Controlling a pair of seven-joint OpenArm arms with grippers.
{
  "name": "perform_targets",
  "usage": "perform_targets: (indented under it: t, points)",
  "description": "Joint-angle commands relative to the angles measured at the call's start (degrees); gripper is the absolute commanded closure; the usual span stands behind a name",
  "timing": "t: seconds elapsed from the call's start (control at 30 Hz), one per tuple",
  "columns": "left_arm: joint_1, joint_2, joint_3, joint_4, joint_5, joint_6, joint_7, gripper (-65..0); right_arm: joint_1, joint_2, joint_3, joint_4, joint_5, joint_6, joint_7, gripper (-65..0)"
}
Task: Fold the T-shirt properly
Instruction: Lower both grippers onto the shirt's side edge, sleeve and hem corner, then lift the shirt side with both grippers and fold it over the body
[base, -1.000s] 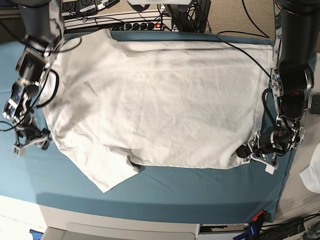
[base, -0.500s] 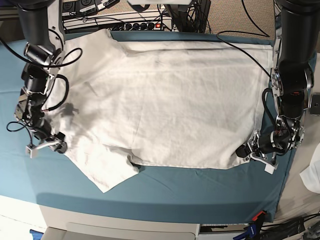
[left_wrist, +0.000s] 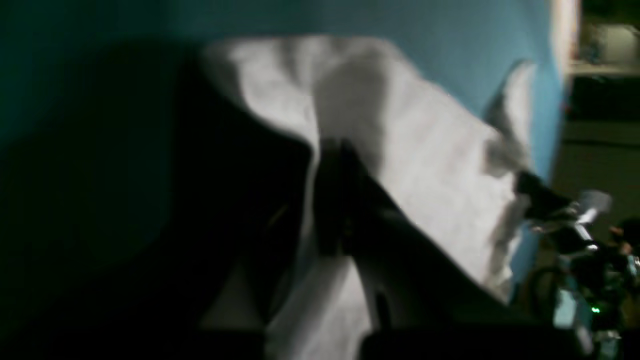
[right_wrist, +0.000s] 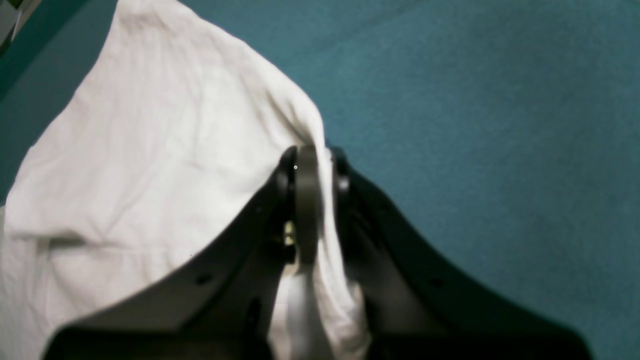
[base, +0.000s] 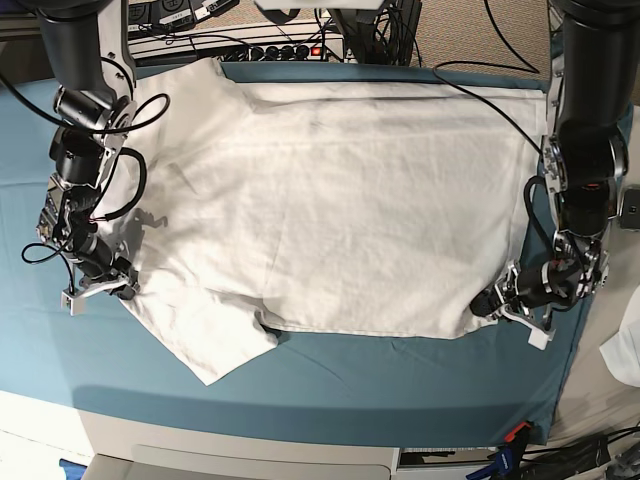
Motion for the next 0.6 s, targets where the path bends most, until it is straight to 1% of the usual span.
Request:
perform_targets:
  t: [0.0, 0.03, 0.1, 0.2, 0.27, 0.33, 0.4, 0.47, 0.5, 0.57]
  points:
    - [-2.0, -1.4, -0.1, 0.8, -1.5, -1.4, -0.2, 0.0, 1.4, 1.3, 0.0, 1.2, 0.9, 3.7, 0.9, 0.0]
    - [-2.0, -1.7, -0.1, 0.8, -2.1, -1.9, -0.2, 0.0, 1.4, 1.5, 0.0, 1.6, 1.1, 5.5, 0.8, 0.0]
    - [-2.0, -2.6, -0.1, 0.8, -3.0, -2.4, 0.0, 0.0, 1.1, 1.8, 0.0, 2.5, 3.0, 5.5, 0.4, 0.0]
    - [-2.0, -4.0, -0.1, 0.8, -4.6, -3.4, 1.1, 0.0, -0.9, 1.9, 0.0, 5.9, 6.3, 5.5, -1.6, 0.0]
    - [-1.8, -4.9, -0.1, 0.8, -6.5, -4.9, 2.1, 0.0, -3.1, 2.0, 0.0, 9.0, 8.1, 5.5, -2.2, 0.0]
    - [-1.5, -5.6, -0.1, 0.8, -8.7, -6.1, 4.1, 0.0, -5.8, 2.3, 0.0, 12.3, 10.1, 5.5, -2.3, 0.0]
    - [-1.1, -6.0, -0.1, 0.8, -11.0, -6.1, 6.1, 0.0, -8.5, 2.4, 0.0, 16.1, 11.4, 5.5, -3.4, 0.0]
    - [-0.7, -6.4, -0.1, 0.8, -13.2, -6.7, 8.3, 0.0, -11.1, 2.6, 0.0, 20.3, 12.8, 5.5, -5.2, 0.0]
    - [-0.5, -6.5, -0.1, 0.8, -14.6, -8.0, 9.7, 0.0, -12.3, 2.6, 0.0, 22.5, 13.9, 5.5, -6.1, 0.0]
    - [0.2, -7.1, -0.1, 1.3, -18.9, -8.5, 13.4, 0.0, -14.7, 3.1, 0.0, 27.0, 16.3, 5.5, -8.5, 0.0]
